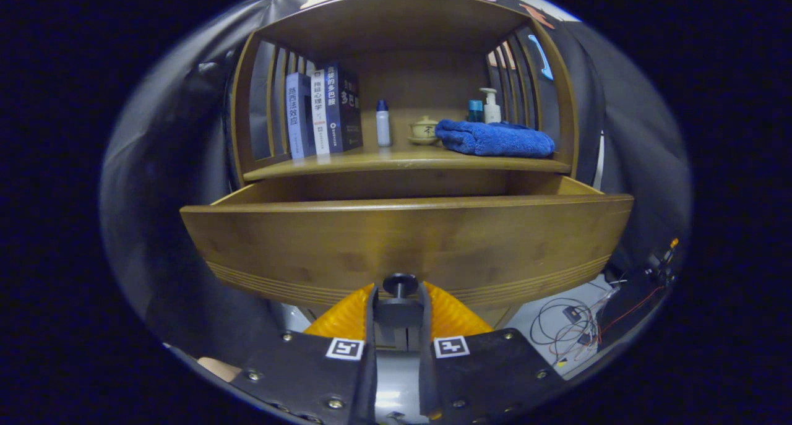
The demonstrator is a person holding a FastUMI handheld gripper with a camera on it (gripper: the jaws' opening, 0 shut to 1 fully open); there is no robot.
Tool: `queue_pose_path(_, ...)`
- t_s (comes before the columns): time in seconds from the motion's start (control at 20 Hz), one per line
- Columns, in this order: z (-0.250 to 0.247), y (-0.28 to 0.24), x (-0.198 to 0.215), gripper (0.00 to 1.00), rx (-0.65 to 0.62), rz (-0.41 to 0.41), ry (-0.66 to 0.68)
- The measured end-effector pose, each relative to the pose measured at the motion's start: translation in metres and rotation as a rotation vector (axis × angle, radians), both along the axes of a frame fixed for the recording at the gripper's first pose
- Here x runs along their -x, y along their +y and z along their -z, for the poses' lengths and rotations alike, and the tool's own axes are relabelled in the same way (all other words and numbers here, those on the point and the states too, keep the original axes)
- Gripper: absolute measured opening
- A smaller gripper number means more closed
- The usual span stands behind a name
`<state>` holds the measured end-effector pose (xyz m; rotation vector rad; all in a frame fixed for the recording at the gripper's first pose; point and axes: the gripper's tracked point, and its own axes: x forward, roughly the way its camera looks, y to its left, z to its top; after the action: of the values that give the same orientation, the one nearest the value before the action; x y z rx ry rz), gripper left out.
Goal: Pull open the drawer, take out the items inside it, and place them on the countertop above the cabinet.
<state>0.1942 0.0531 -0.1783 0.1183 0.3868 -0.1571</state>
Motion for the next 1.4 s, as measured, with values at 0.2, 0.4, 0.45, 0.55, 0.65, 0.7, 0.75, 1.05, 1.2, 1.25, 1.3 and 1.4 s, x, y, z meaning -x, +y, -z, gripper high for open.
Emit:
queue_pose_path(0.2, 0.003, 0.008, 0.015, 0.27, -0.016, -0.009, 0.026)
queue_pose_path(0.4, 0.010, 0.009, 0.034, 0.27, -0.011, -0.024, 0.045)
queue_pose_path(0.45, 0.008, 0.007, 0.039, 0.27, -0.004, -0.028, 0.039)
queue_pose_path(0.55, 0.009, 0.006, 0.039, 0.27, 0.000, -0.033, 0.037)
queue_pose_path(0.65, 0.010, 0.009, 0.038, 0.27, -0.002, -0.045, 0.041)
queue_pose_path(0.7, 0.010, 0.008, 0.041, 0.34, 0.000, -0.052, 0.052)
queue_pose_path(0.75, 0.006, 0.006, 0.044, 0.38, -0.001, -0.049, 0.048)
queue_pose_path(1.05, -0.049, 0.001, 0.072, 0.46, 0.073, -0.035, -0.114)
queue_pose_path(1.2, -0.093, -0.005, 0.072, 0.46, 0.083, -0.029, -0.222)
queue_pose_path(1.25, -0.104, -0.006, 0.069, 0.46, 0.079, -0.030, -0.241)
queue_pose_path(1.3, -0.113, -0.008, 0.063, 0.46, 0.069, -0.029, -0.253)
queue_pose_path(1.4, -0.128, -0.014, 0.051, 0.46, 0.050, -0.023, -0.266)
